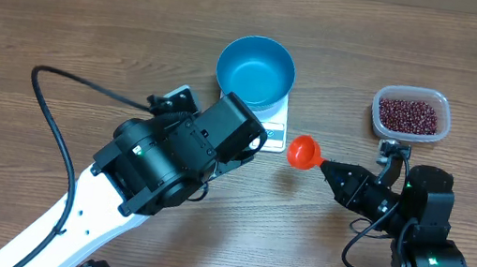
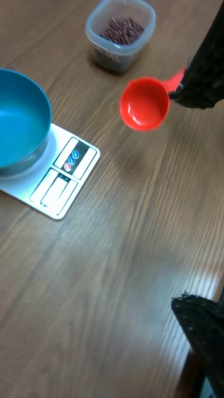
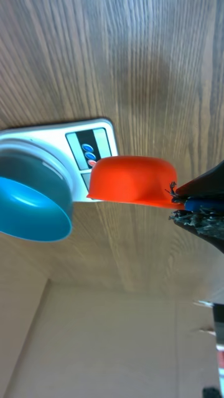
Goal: Scoop item into bowl and weigh 150g on scale
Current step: 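Release the scoop from the left gripper and withdraw it, then move the left gripper to the front button panel of the scale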
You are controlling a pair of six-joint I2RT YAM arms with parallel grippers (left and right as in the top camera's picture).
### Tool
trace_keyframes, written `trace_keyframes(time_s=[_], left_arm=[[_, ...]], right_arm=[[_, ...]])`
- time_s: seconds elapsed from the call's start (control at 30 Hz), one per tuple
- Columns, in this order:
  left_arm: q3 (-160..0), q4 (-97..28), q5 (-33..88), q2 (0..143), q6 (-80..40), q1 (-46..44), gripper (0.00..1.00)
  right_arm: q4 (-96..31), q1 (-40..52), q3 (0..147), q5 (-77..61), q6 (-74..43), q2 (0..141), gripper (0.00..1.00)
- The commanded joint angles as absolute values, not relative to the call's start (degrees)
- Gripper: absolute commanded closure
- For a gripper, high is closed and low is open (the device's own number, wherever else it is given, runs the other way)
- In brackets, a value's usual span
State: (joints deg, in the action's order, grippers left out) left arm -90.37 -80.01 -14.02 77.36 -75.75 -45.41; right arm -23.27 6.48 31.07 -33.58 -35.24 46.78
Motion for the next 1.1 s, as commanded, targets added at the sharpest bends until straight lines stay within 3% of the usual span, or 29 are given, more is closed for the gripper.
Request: trace_keyframes(time_s=[0.0, 0.2, 0.23, 0.5, 0.73, 1.07], left_arm=[[-91.18, -80.14, -17.15, 76.82, -61.93, -45.67, 0.32], [-91.18, -80.14, -17.12, 76.82, -50.74, -45.67, 0.92], [-91.18, -80.12, -17.17, 76.82, -50.26, -45.67, 0.96], [-91.18, -79.29, -20.62, 76.95, -44.80, -45.67, 0.96], [-91.13, -74.37, -24.97, 80.14, -31.73, -45.67, 0.96], [-90.94, -70.39, -23.33, 87.83, -25.12, -45.67, 0.96]], right_arm=[[-23.35, 6.70, 32.38, -31.03, -34.09, 46.06, 0.96], [-29.80, 6.68, 36.82, -29.87, -32.49, 46.06, 0.96], [-33.34, 6.70, 39.18, -27.73, -32.40, 46.06, 0.96], [-47.97, 6.70, 46.98, -16.91, -29.91, 46.06, 0.96], [-49.71, 6.70, 48.40, -16.53, -29.91, 46.06, 0.96], [-50.09, 6.68, 48.51, -16.51, -29.91, 46.02, 0.96]])
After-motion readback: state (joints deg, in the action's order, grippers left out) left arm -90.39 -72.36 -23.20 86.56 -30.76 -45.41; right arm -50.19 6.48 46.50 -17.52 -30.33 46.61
